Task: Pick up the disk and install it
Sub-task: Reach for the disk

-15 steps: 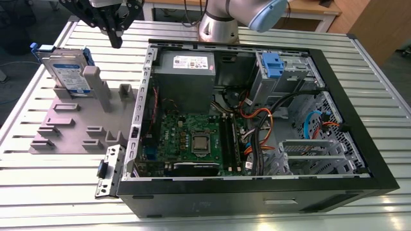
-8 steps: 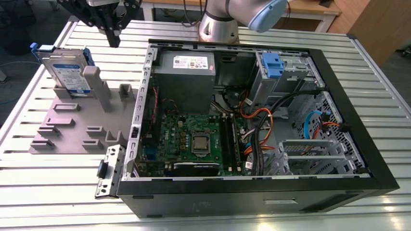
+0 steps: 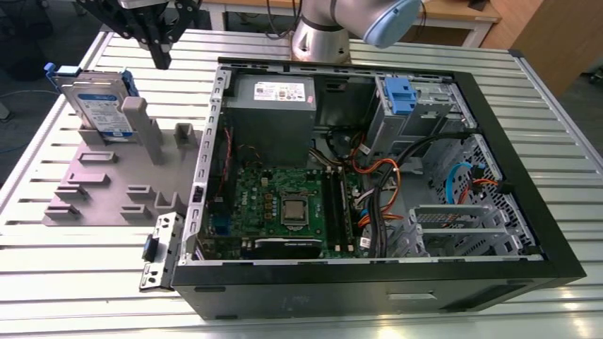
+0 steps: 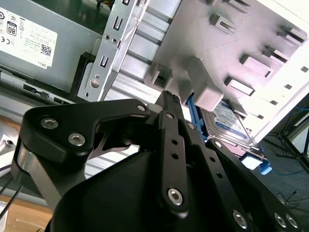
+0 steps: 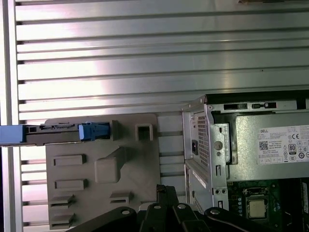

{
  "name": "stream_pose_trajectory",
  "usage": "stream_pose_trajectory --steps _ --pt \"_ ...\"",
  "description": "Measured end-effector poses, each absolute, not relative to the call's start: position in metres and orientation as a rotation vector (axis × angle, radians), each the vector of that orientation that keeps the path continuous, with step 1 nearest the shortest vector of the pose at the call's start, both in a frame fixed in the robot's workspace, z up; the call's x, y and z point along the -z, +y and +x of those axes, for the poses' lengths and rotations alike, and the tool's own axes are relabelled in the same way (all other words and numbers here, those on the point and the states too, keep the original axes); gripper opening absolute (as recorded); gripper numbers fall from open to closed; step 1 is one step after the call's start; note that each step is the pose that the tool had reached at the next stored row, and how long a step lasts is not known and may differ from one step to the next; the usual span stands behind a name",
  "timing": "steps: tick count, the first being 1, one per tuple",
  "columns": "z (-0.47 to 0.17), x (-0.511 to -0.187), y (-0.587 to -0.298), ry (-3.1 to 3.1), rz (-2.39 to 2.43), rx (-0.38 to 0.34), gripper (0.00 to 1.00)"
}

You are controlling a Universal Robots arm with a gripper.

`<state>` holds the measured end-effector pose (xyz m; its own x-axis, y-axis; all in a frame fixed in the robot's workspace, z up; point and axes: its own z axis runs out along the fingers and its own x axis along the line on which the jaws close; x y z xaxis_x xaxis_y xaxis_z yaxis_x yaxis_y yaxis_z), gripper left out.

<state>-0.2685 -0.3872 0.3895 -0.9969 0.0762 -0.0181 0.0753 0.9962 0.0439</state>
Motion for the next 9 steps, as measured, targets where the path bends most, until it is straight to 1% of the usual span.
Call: stream_pose_trajectory --steps 9 --pt "-0.2702 -0.3896 -0.3872 3.119 0.119 -0.067 0.11"
